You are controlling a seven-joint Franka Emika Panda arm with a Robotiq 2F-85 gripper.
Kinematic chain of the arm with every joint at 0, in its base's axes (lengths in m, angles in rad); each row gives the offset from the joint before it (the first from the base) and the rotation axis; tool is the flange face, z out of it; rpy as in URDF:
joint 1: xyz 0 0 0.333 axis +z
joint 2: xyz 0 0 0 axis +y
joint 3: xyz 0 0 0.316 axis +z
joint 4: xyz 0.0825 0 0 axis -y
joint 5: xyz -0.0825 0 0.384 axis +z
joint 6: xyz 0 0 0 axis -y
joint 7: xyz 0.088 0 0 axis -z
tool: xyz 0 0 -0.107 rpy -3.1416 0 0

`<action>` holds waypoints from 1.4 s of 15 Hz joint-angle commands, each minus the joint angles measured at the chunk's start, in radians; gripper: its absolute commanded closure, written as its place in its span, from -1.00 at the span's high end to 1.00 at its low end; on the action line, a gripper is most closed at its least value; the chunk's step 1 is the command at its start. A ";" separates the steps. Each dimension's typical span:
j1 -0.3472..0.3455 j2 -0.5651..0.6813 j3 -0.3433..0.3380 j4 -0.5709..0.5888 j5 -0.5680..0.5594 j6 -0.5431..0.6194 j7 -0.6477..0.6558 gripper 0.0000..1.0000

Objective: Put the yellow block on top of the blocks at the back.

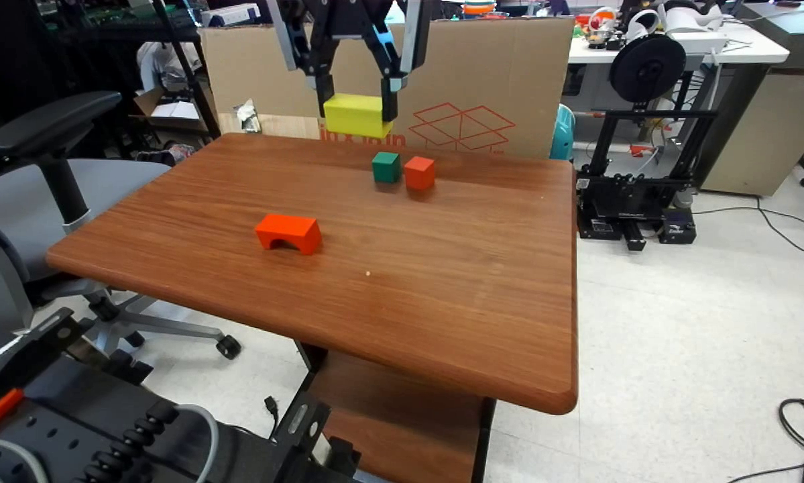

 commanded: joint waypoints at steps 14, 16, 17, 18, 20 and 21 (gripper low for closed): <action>0.016 0.339 -0.027 0.466 -0.002 -0.156 0.110 -0.16; 0.016 0.360 -0.029 0.492 -0.003 -0.167 0.110 -0.16; 0.019 0.370 -0.030 0.502 -0.005 -0.170 0.111 -0.16; 0.020 0.379 -0.031 0.512 -0.007 -0.175 0.112 -0.16; 0.023 0.397 -0.031 0.533 -0.009 -0.189 0.113 -0.16; 0.023 0.404 -0.030 0.543 -0.009 -0.197 0.113 -0.16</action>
